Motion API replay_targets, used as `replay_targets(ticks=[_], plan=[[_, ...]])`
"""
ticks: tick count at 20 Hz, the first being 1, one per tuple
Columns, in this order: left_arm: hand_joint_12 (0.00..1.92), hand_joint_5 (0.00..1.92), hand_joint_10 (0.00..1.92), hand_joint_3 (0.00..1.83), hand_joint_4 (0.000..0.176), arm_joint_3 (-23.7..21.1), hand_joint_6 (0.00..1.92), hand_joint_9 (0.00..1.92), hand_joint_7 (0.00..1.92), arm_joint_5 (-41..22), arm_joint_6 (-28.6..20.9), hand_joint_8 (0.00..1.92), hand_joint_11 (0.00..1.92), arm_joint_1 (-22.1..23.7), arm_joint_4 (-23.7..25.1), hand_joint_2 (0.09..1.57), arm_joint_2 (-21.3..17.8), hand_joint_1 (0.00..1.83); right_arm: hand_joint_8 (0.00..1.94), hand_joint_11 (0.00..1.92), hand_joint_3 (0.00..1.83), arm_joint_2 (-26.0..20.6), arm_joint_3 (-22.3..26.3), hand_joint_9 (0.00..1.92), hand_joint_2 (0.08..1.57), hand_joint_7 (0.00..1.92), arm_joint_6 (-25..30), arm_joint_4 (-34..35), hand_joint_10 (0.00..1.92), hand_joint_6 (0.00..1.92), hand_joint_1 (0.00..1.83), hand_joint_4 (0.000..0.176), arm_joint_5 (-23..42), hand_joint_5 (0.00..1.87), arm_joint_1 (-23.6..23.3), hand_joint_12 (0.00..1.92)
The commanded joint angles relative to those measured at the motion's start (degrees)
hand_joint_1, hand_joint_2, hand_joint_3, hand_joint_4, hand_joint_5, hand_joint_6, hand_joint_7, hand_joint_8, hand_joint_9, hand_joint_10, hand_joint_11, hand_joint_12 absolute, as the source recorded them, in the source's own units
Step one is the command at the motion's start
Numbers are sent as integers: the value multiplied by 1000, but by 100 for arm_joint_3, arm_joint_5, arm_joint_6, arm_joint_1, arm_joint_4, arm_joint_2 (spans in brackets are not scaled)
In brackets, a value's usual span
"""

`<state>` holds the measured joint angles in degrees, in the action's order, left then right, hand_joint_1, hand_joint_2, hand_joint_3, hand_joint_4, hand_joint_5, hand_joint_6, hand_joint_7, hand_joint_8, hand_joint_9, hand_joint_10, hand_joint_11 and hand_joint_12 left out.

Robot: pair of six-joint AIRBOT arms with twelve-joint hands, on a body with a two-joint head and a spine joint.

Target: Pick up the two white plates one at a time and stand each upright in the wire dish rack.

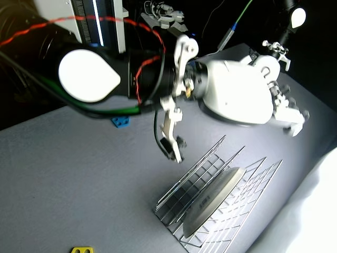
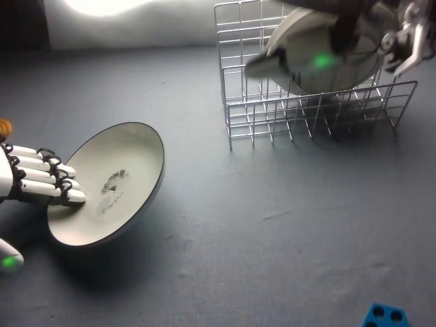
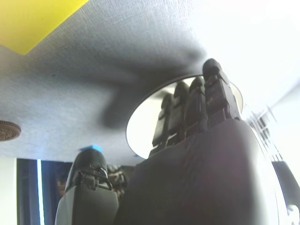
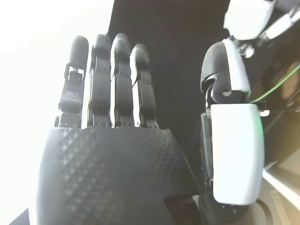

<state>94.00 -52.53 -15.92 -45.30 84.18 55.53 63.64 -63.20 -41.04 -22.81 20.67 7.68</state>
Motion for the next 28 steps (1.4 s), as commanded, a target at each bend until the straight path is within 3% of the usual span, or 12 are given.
replay_targets(ticks=[1, 2, 3, 8, 12, 16, 17, 19, 21, 23, 25, 28], plan=[[165, 146, 1, 0, 0, 9, 1, 90, 110, -16, 7, 2, 0, -67, 205, 1124, 88, 0, 1, 0, 0, 5, 174, 59, 987, 55, -652, 447, 0, 0, 939, 0, 559, 56, 43, 245], [164, 142, 1, 0, 0, 8, 0, 89, 107, -16, 3, 1, 0, -77, 205, 1120, 91, 0, 0, 0, 0, 51, 298, 21, 948, 24, -1204, 804, 0, 0, 985, 0, 619, 32, 151, 154], [162, 136, 0, 0, 0, 7, 0, 86, 103, -16, -5, 0, 0, -94, 205, 1126, 91, 0, 0, 0, 0, 121, 376, 3, 939, 4, -1419, 897, 0, 0, 970, 0, 666, 6, 261, 88], [130, 137, 2, 1, 0, 11, 0, 79, 98, -26, -85, 1, 0, -159, 207, 1132, 116, 0, 0, 0, 0, 692, 441, 0, 892, 0, -2654, 1782, 0, 0, 920, 0, 799, 0, 806, 37], [153, 142, 2, 0, 0, 11, 7, 77, 96, -32, -95, 4, 0, -174, 207, 1126, 121, 0, 0, 0, 0, 1060, 425, 0, 880, 0, -3119, 2024, 0, 0, 882, 0, 966, 0, 1076, 0], [161, 124, 2, 0, 0, 11, 3, 77, 95, -32, -95, 4, 0, -203, 208, 1133, 138, 0, 0, 0, 0, 1693, 137, 0, 892, 0, -4095, 2521, 0, 0, 908, 0, 1049, 0, 1335, 0], [196, 132, 3, 0, 0, 11, 2, 88, 104, -32, -95, 3, 0, -203, 208, 1132, 141, 0, 0, 0, 0, 1845, 25, 0, 892, 0, -4231, 2564, 0, 0, 825, 0, 1063, 0, 1351, 0], [111, 105, 2, 0, 0, 21, 2, 58, 74, -32, -95, 1, 0, -203, 209, 1130, 147, 0, 0, 0, 0, 2152, -227, 0, 871, 0, -4505, 2564, 0, 0, 868, 0, 1210, 0, 1366, 0], [151, 136, 2, 0, 0, 30, 2, 80, 100, -32, -95, 3, 0, -203, 209, 1126, 155, 0, 0, 0, 0, 2353, -415, 0, 879, 0, -4754, 2563, 0, 0, 871, 0, 1321, 0, 1396, 0], [190, 139, 0, 0, 0, 30, 0, 87, 100, -32, -95, 0, 0, -203, 209, 1125, 162, 0, 0, 0, 17, 2518, -598, 0, 935, 0, -4774, 2559, 0, 0, 998, 0, 1328, 0, 1453, 0], [97, 112, 1, 0, 0, 31, 1, 57, 75, -31, -95, 1, 0, -203, 210, 1116, 165, 0, 0, 0, 23, 2646, -738, 0, 953, 0, -4775, 2533, 0, 0, 1014, 0, 1412, 0, 1522, 0], [159, 148, 5, 0, 0, 38, 4, 93, 113, -31, -95, 5, 3, -203, 210, 1131, 169, 0, 0, 0, 24, 2825, -942, 0, 973, 0, -4773, 2464, 0, 0, 1039, 0, 1437, 0, 1583, 0]])
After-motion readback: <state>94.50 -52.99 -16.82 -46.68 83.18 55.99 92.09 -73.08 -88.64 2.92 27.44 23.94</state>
